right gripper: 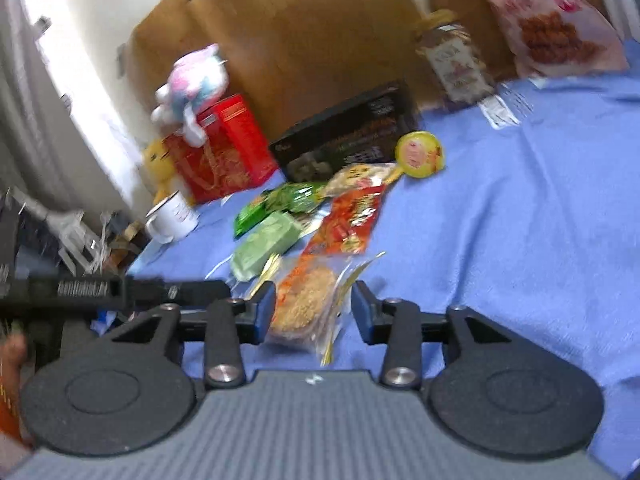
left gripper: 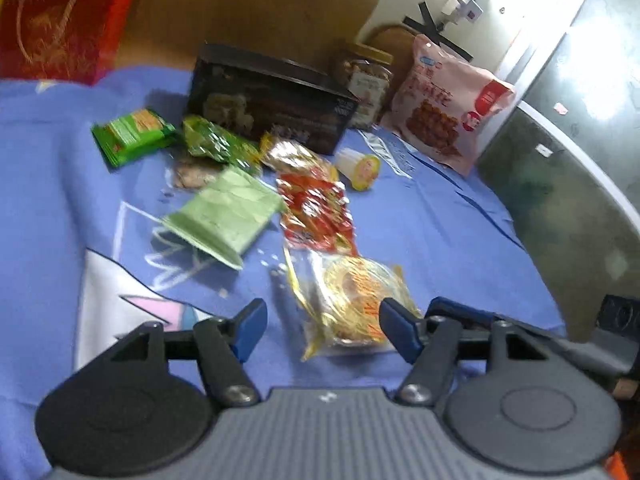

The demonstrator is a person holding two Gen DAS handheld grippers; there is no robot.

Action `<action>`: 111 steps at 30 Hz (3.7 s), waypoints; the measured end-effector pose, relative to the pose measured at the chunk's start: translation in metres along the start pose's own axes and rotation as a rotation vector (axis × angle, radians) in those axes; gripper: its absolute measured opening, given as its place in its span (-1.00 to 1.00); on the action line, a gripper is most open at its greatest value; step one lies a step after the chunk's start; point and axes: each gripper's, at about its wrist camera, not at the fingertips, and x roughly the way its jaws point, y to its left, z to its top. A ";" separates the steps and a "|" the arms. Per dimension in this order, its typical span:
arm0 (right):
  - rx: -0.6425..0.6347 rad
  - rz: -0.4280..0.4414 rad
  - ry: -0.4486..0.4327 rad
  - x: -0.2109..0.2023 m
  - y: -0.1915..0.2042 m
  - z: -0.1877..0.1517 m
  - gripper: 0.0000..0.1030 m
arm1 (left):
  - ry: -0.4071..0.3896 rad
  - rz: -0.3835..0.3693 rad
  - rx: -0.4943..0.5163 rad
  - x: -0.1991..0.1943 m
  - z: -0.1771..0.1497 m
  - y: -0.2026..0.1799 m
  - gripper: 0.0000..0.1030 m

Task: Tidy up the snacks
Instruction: 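Carry the pastry bag into the black tin box and open the gripper, then grasp the green leaf-print bag with the right gripper and lift, then drop the green leaf-print bag into the black tin box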

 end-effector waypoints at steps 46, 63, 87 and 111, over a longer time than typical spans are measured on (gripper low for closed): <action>-0.335 -0.168 -0.068 0.196 -0.006 0.185 -0.02 | -0.226 0.116 0.048 0.098 0.227 0.054 -0.06; -0.158 0.118 0.198 0.144 0.019 0.068 -0.31 | 0.005 0.002 -0.181 0.014 0.058 0.101 -0.07; -0.378 0.076 0.240 0.132 0.073 0.023 -0.51 | 0.046 -0.002 -0.079 0.028 0.040 0.092 -0.52; -0.337 -0.243 0.002 0.196 -0.016 0.186 -0.51 | -0.087 -0.057 0.073 0.153 0.231 0.035 -0.50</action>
